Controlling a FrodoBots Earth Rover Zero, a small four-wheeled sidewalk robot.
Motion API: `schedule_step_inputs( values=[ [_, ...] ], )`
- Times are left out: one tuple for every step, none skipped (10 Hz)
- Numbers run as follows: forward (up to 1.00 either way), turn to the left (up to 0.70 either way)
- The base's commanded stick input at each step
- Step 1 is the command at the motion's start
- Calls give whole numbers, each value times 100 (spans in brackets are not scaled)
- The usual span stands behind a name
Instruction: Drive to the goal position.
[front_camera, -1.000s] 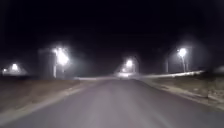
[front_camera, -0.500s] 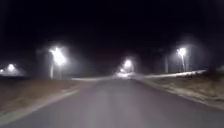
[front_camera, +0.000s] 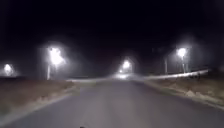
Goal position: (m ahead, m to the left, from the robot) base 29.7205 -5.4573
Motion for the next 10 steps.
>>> schedule_step_inputs(
  values=[
    [100, 0],
    [100, 0],
    [100, 0],
    [100, 0],
    [100, 0],
    [100, 0],
    [100, 0],
    [100, 0],
    [100, 0],
    [100, 0]
  ],
)
